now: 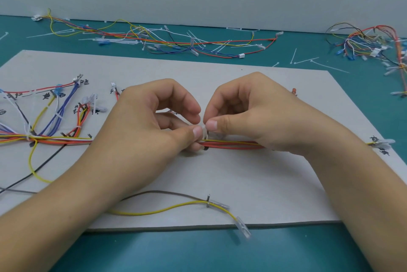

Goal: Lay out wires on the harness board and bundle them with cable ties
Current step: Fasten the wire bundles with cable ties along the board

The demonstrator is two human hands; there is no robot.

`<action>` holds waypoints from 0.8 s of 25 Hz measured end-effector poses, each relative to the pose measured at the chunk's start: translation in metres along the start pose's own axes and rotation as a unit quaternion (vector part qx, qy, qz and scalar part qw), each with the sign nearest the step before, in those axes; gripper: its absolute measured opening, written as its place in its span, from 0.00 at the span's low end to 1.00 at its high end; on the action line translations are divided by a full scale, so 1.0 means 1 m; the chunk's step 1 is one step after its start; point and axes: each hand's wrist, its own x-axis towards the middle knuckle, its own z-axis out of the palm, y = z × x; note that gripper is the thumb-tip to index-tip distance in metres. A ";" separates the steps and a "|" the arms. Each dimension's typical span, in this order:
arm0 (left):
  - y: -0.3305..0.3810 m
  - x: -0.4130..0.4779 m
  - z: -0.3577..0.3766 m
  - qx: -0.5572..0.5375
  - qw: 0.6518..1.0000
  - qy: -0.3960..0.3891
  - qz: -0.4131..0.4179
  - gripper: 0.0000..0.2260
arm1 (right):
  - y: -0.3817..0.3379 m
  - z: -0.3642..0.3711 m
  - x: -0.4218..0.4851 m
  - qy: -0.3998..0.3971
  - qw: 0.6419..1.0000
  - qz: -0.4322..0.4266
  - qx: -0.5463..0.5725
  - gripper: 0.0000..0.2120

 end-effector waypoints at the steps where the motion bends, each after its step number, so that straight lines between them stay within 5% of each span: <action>1: 0.000 0.000 0.000 0.000 1.000 -0.001 -0.002 0.09 | 0.000 0.001 0.000 0.002 1.000 0.001 -0.001 0.02; 20: 0.000 0.008 0.000 0.085 0.996 0.009 -0.011 0.12 | 0.002 0.012 0.003 0.010 1.000 -0.018 0.010 0.09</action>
